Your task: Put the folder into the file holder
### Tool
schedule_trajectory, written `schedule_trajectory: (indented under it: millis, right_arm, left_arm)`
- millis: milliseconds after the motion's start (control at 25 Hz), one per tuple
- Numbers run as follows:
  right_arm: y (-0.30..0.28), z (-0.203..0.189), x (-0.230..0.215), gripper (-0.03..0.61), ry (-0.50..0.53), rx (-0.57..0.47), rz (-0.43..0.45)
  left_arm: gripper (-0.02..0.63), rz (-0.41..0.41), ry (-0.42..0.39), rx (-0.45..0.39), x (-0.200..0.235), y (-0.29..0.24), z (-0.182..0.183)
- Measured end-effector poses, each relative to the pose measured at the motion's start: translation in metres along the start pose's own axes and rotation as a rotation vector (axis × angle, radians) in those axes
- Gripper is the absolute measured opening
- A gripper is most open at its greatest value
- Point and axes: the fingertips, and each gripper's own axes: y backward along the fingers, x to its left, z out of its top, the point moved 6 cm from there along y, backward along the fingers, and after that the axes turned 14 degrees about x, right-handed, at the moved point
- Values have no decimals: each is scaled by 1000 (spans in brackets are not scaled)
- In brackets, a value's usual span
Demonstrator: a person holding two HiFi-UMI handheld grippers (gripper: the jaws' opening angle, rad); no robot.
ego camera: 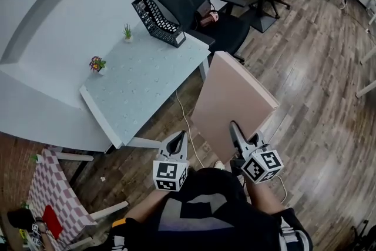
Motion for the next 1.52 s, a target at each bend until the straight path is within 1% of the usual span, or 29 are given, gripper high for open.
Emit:
schedule_trajectory:
  millis: [160, 360, 520, 640, 760, 1040, 1240, 1400, 1520]
  right_arm:
    - [-11, 2, -8, 150, -16, 0, -35]
    - [-34, 14, -16, 150, -15, -8, -110]
    - [-66, 33, -16, 150, -23, -22, -156]
    - [-97, 56, -9, 150, 3, -41, -176]
    - [-129, 75, 2, 150, 26, -55, -190]
    - [-198, 114, 41, 150, 117, -69, -222]
    - [-241, 134, 62, 150, 190, -70, -207]
    - [-270, 145, 68, 150, 228, -67, -196]
    - [-291, 158, 63, 150, 247, -58, -185]
  left_arm:
    - [6, -31, 7, 4, 9, -18, 5]
    - [6, -103, -9, -16, 29, -55, 24]
    - [6, -145, -12, -31, 59, -82, 48]
    - [6, -175, -18, -56, 85, -98, 69]
    - [6, -188, -8, -74, 117, -108, 82]
    - [6, -179, 48, -136, 200, -117, 101]
    - [6, -134, 102, -175, 247, -117, 101]
    - [6, -95, 147, -168, 278, -121, 94]
    - [6, -63, 169, -165, 293, -126, 96]
